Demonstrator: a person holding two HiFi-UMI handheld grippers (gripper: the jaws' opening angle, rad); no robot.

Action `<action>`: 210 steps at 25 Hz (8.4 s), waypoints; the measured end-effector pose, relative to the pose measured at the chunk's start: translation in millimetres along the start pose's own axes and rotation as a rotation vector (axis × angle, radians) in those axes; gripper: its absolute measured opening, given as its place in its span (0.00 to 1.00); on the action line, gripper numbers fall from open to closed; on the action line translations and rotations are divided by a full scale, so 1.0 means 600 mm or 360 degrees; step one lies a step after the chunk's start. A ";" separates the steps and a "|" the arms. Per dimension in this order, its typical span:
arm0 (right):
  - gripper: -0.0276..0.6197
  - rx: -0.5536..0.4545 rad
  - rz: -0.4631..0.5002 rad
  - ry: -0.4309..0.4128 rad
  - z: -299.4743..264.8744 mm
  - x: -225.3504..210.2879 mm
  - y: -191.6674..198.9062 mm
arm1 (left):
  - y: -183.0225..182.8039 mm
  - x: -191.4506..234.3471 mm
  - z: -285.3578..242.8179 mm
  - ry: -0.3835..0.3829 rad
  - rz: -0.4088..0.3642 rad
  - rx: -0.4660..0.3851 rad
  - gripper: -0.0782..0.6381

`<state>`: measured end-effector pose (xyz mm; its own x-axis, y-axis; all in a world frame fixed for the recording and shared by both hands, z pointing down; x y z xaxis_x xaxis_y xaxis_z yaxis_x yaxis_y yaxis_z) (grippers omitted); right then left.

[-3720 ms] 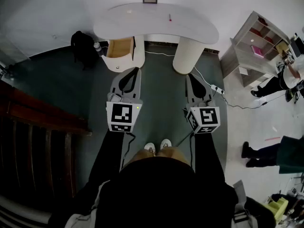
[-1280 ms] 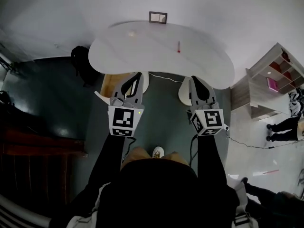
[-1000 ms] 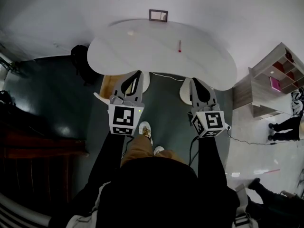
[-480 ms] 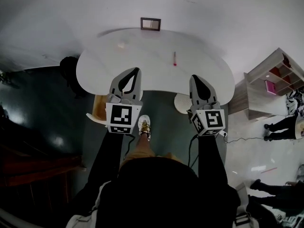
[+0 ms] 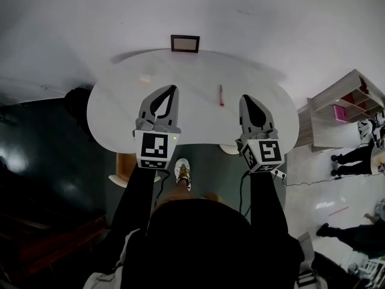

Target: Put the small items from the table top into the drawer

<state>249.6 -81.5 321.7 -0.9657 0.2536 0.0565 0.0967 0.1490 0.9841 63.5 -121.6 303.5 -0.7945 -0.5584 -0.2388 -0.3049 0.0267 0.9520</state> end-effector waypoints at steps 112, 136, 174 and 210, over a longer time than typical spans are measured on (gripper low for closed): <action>0.14 0.0067 -0.0117 0.0084 -0.273 -0.138 0.009 | -0.012 0.135 -0.221 -0.0100 0.0000 0.0063 0.13; 0.14 0.0090 -0.0071 -0.0825 -0.344 0.092 0.029 | 0.084 0.200 -0.003 -0.0833 0.0033 0.0394 0.13; 0.14 0.0744 0.0525 -0.2100 -0.135 0.754 0.301 | 0.270 0.216 0.550 -0.1790 0.0450 0.0696 0.13; 0.33 0.0958 0.0788 -0.1884 -0.157 0.796 0.393 | 0.328 0.223 0.613 -0.1861 0.0693 0.0615 0.13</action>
<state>-211.3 -15.2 596.6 -0.0616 0.9932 -0.0991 0.7371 0.1122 0.6664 -295.9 113.6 388.4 -0.7896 0.5981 -0.1371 0.1165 0.3655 0.9235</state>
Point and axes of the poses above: the fingertips, and each gripper's own axes: z backward along the fingers, x to its left, y out of its underside, the point moved 1 cm from there along z, backward along the fingers, and after that the axes turned 10 degrees about x, right-handed, at the moved point
